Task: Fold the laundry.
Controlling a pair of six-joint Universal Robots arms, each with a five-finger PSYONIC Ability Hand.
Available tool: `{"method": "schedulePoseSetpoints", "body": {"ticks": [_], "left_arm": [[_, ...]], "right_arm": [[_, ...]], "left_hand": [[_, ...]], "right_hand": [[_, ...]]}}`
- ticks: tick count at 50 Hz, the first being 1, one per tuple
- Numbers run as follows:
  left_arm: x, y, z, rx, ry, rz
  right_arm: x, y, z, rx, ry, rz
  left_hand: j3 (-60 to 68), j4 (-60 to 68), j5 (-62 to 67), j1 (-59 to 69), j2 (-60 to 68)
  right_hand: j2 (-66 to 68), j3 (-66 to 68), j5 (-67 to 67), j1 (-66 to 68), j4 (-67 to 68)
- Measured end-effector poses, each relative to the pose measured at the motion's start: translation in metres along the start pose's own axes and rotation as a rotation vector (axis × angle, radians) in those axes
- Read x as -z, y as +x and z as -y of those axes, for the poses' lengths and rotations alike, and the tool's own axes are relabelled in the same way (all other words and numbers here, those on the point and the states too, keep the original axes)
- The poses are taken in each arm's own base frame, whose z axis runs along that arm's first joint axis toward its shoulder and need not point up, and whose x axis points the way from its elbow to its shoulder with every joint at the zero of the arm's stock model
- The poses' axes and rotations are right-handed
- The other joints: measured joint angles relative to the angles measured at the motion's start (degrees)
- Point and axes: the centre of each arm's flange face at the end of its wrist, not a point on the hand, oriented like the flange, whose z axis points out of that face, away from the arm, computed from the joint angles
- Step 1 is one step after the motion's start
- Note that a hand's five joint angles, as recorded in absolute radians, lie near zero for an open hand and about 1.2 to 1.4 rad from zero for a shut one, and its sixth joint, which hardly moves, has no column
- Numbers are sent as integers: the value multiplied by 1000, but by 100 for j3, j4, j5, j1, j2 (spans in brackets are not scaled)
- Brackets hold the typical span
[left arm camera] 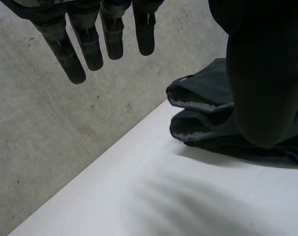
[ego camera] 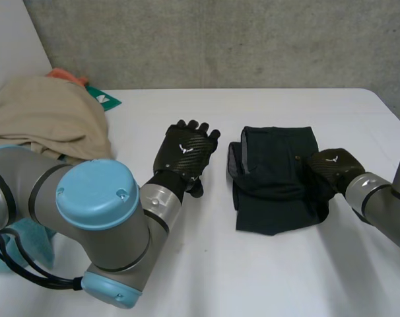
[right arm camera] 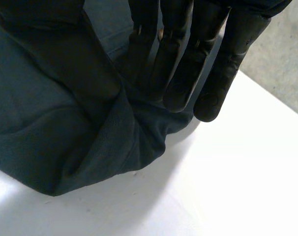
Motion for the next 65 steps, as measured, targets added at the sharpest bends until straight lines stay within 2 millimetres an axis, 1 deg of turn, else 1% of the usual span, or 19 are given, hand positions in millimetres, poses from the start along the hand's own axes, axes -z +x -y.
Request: {"method": "schedulePoseSetpoints", "body": {"ticks": [6, 9, 10, 11, 12, 14, 15, 16, 18, 19, 22, 26, 30, 37, 38, 45, 55, 63, 65], "left_arm": [[2, -1, -1, 0, -5, -1], [3, -1, 0, 0, -3, 1], [3, -2, 1, 0, -2, 2], [3, -2, 1, 0, -2, 3], [4, -2, 1, 0, -1, 3], [4, -2, 2, 0, -1, 4], [4, -3, 2, 0, -1, 4], [5, -3, 2, 0, -1, 4], [5, -3, 2, 0, -2, 3], [5, -3, 2, 0, -2, 3], [6, -3, 1, 0, -4, 3], [6, -3, 1, 0, -5, 3], [6, -3, 1, 0, -5, 3], [6, -3, 0, 0, -5, 2], [6, -3, 0, 0, -6, 2], [6, -2, -1, -1, -9, 0], [7, -2, -1, -1, -11, -1], [7, -3, -1, -1, -11, 0], [7, -3, -1, -1, -11, 0]], "right_arm": [[13, -3, 9, 50, 47, 52], [19, -5, 8, 81, 58, 88], [21, -7, 6, 103, 59, 109], [22, -7, 5, 111, 59, 115], [24, -8, 2, 136, 57, 131], [25, -8, -2, 165, 53, 143], [26, -7, -5, 184, 48, 147], [26, -6, -6, 188, 46, 146], [27, -2, -9, 202, 41, 140], [28, 4, -12, 201, 33, 125], [28, 12, -14, 171, 21, 98], [29, 19, -16, 96, 8, 70], [28, 26, -18, -36, -1, 49], [27, 26, -24, -130, -12, 59], [25, 24, -27, -146, -21, 72], [18, 20, -35, -156, -27, 92], [6, 14, -33, -116, 17, 94], [-3, 9, -33, -98, 22, 91], [-3, 8, -33, -95, 21, 90]], "left_hand": [[0, -4, -3, -4, 0], [0, -4, -3, -4, 0], [0, -4, -3, -4, 0], [0, -4, -3, -4, 0], [0, -4, -3, -4, 0], [0, -4, -3, -4, 0], [0, -6, -5, -6, -2], [0, -6, -5, -6, -2], [0, -6, -5, -6, -2], [-2, -9, -11, -8, -6], [-2, -9, -17, -8, -6], [-2, -9, -18, -8, -7], [-3, -10, -18, -9, -9], [-6, -12, -19, -16, -9], [-7, -11, -19, -16, -10], [-12, -11, -19, -17, -10], [-12, -11, -18, -18, -10], [-12, -11, -20, -17, -10], [-12, -11, -19, -17, -10]], "right_hand": [[-27, -147, -18, 0, -181], [-437, -533, -314, -66, -570], [-875, -950, -676, -303, -979], [-875, -950, -676, -303, -979], [-1560, -1589, -1301, -872, -1607], [-2371, -2440, -2090, -1602, -2379], [-3256, -3320, -3102, -2391, -3340], [-3593, -3652, -3401, -2618, -3620], [-3865, -3924, -3704, -2840, -3904], [-4304, -4395, -4239, -3227, -4419], [-4312, -4678, -4528, -3477, -4730], [-4312, -4741, -4600, -3536, -4801], [-4312, -4740, -4600, -3536, -4801], [-4312, -4740, -4599, -3536, -4801], [-4312, -4740, -4599, -3536, -4801], [-4312, -4741, -4599, -3541, -4801], [-4312, -4607, -4395, -3515, -4651], [-4298, -4176, -4085, -3061, -4204], [-4298, -3806, -3795, -2893, -3879]]}}
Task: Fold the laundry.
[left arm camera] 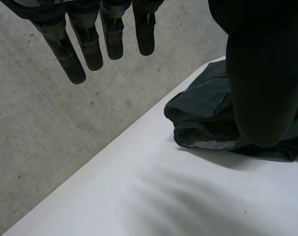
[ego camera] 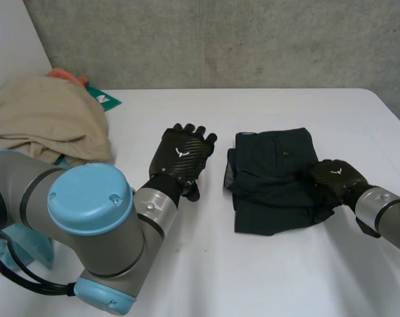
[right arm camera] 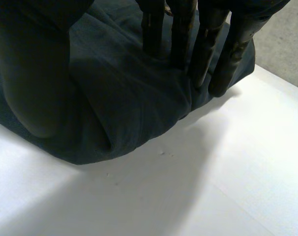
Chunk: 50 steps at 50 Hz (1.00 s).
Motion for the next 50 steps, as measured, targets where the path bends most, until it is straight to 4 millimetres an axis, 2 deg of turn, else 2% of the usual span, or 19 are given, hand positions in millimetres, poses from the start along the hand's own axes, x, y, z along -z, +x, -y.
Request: {"method": "schedulePoseSetpoints", "body": {"ticks": [4, 6, 9, 10, 17, 22, 28, 31, 34, 35, 37, 38, 43, 50], "left_arm": [[0, 0, 0, 0, 0, 0], [0, 0, 0, 0, 0, 0], [0, 0, 0, 0, -1, 0], [0, 0, 0, 0, -1, 0], [1, 0, -1, 0, -3, -1], [1, 0, -2, -1, -6, -2], [2, 1, -2, -1, -7, -2], [2, 1, -2, -1, -8, -3], [2, 1, -3, -1, -8, -3], [2, 1, -3, -1, -9, -3], [2, 1, -3, -1, -9, -2], [2, 1, -3, -1, -11, -1], [2, 0, -4, -1, -15, 10], [2, -1, -4, -1, -17, 18]], "right_arm": [[-2, -3, 0, 7, -3, -4], [-3, -4, 0, 13, -4, -9], [-4, -5, 1, 20, -3, -15], [-5, -5, 1, 24, -2, -17], [-6, -6, 6, 65, 13, -21], [-13, 0, 17, 156, 57, -43], [-31, 22, 39, 291, 129, -122], [-49, 42, 54, 357, 171, -195], [-58, 51, 59, 374, 185, -226], [-69, 62, 64, 388, 200, -269], [-74, 66, 66, 391, 204, -283], [-84, 77, 69, 396, 211, -327], [-103, 107, 69, 382, 187, -458], [-109, 145, 49, 338, 88, -576]], "left_hand": [[0, 0, 0, 0, 0], [0, 0, 0, 0, 0], [0, 0, 0, 0, 0], [0, 0, -1, 0, 0], [0, 0, 0, 0, 0], [0, 0, 0, 0, 0], [-1, -19, -25, 0, 0], [-1, -19, -28, 0, 0], [-1, -19, -28, 0, 0], [-1, -19, -28, 0, 0], [-1, -19, -28, 0, 0], [-1, -19, -28, 0, 0], [-1, -19, -29, 0, 0], [-1, -19, -29, 0, 0]], "right_hand": [[862, 612, 613, 466, 640], [2248, 1656, 1736, 1233, 1779], [2248, 1656, 1736, 1233, 1779], [3932, 3411, 3377, 2383, 3529], [4155, 3797, 3687, 2596, 3892], [4262, 3797, 3687, 2890, 3899], [4261, 3797, 3687, 2933, 3899], [4262, 3797, 3687, 2934, 3899], [4262, 3797, 3687, 2934, 3899], [4261, 3797, 3687, 2934, 3899], [4262, 3797, 3687, 2934, 3899], [4262, 3797, 3718, 2933, 3899], [4262, 3797, 3779, 2934, 3899], [4261, 3797, 3780, 2934, 3899]]}}
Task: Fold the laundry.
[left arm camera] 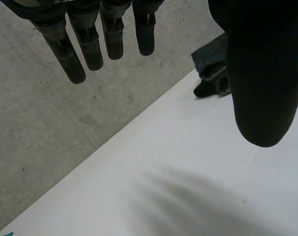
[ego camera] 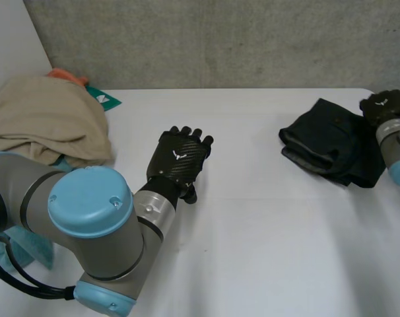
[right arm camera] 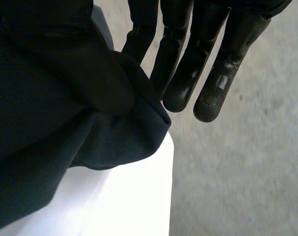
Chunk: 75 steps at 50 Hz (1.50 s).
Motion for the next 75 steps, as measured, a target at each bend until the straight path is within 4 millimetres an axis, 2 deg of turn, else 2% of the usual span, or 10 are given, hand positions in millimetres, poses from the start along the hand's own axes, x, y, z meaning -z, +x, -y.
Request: {"method": "schedulePoseSetpoints", "body": {"ticks": [10, 18, 24, 25, 28, 42, 49, 57, 63, 75], "left_arm": [[-1, 0, 0, 0, 0, 2], [0, 0, 0, 0, -1, 1], [0, 0, 0, 0, 0, 1], [0, 0, 0, 0, 0, 1], [0, 0, 0, 0, 0, 2], [4, -9, 21, 7, 55, 25], [9, -23, 46, 17, 119, 62], [16, -52, 74, 58, 191, 135], [23, -88, 82, 125, 176, 213], [40, -134, 74, 183, 43, 326]], "right_arm": [[1, 24, -45, -14, -181, -45], [28, 36, -53, -42, -311, 10], [50, 39, -49, -58, -361, 62], [54, 40, -47, -61, -364, 69], [62, 44, -41, -65, -362, 73], [83, 118, 1, -64, -250, -130], [107, 134, 57, -212, -81, -201], [160, 112, 128, -465, 114, -120], [211, 50, 166, -523, 180, 88], [256, -28, 174, -490, 169, 247]], "left_hand": [[0, 0, -14, 0, -1], [0, 0, -14, 0, -6], [0, -1, -14, 0, -6], [0, -3, -14, 0, -7], [0, -4, -14, 0, -6], [-79, -118, -160, -53, -105], [-163, -207, -241, -150, -185], [-163, -218, -241, -155, -201], [-163, -218, -240, -155, -202], [-163, -218, -241, -155, -202]], "right_hand": [[0, 0, 0, 0, 0], [0, 0, 0, 0, 0], [-3009, -3041, -2876, -2390, -3086], [-4670, -4737, -4543, -3641, -4792], [-5361, -5497, -5218, -4187, -5478], [-5362, -5557, -5221, -4202, -5480], [-5362, -5557, -5218, -4202, -5480], [-5362, -5557, -5218, -4202, -5480], [-5362, -5557, -5218, -4202, -5480], [-5362, -5557, -5218, -4202, -5480]]}}
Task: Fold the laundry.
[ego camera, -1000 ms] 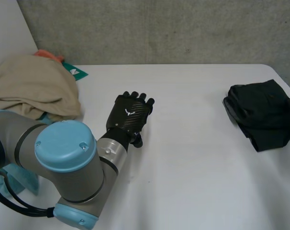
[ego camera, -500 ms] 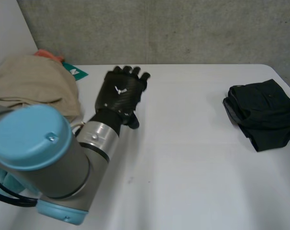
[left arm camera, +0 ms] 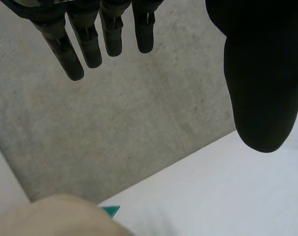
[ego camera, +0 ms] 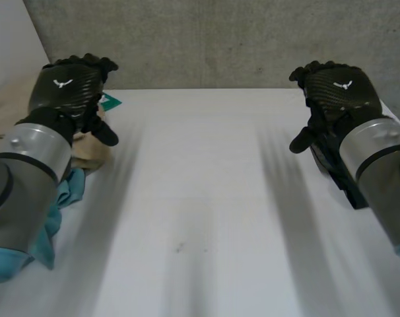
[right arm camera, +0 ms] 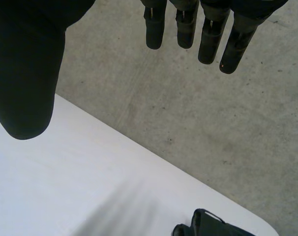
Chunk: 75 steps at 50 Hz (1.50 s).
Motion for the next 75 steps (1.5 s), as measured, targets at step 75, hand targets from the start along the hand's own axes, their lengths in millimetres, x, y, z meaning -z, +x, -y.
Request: {"method": "schedulePoseSetpoints", "body": {"ticks": [75], "left_arm": [[11, 8, 14, 14, 131, -50]], "right_arm": [[8, -13, 13, 94, 83, 53]], "left_hand": [[1, -55, -46, -37, -36]], "right_hand": [[0, 0, 0, 0, -27]]}}
